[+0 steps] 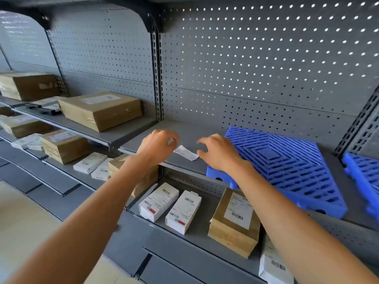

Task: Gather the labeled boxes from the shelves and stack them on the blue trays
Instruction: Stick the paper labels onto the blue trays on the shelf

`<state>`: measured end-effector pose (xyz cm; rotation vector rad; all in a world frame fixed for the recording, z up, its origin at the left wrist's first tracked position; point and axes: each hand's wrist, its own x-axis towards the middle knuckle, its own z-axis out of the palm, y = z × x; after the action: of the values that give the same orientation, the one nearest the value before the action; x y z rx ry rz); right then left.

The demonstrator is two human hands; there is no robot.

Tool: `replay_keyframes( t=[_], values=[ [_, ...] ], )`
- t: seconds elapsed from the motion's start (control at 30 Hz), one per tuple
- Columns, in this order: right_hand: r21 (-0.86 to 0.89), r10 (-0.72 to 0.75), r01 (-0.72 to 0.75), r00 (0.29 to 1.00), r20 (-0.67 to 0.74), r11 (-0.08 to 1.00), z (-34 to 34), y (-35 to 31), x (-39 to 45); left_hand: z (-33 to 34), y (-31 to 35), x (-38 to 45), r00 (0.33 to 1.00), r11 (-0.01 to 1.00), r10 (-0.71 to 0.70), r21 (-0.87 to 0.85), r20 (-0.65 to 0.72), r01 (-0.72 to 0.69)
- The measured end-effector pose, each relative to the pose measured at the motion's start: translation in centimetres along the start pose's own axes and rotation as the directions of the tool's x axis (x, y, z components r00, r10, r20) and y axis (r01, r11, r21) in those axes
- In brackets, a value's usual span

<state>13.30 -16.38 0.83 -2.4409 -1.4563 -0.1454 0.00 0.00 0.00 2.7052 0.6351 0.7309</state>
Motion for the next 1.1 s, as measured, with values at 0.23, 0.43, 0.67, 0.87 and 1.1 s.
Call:
replay_keyframes(
  t=[0.23,0.43,0.67,0.87,1.1],
  values=[
    [-0.056,0.086,-0.086,0.996,-0.004,0.995,2.2,-0.6,1.5,2.5,-3.0,3.6,0.965,0.984,0.175,0.005,0.196,-0.179],
    [-0.167,0.158,-0.146,0.986,0.057,0.975,2.2,-1.1,1.8,4.2,-5.2,4.0,0.912,0.958,0.277,-0.008,0.304,-0.288],
    [-0.168,0.217,-0.208,0.976,0.037,0.964,2.4,-2.3,2.0,4.4,-6.2,3.9,0.907,0.945,0.327,-0.068,0.264,-0.321],
    [-0.126,0.268,-0.267,0.963,-0.007,0.955,2.4,-2.9,2.1,4.8,-6.7,3.6,0.920,0.941,0.337,-0.113,0.199,-0.320],
    [-0.027,0.326,-0.328,0.943,-0.060,0.944,2.9,-3.4,2.3,5.1,-6.8,3.1,0.933,0.940,0.330,-0.139,0.147,-0.310]
  ],
)
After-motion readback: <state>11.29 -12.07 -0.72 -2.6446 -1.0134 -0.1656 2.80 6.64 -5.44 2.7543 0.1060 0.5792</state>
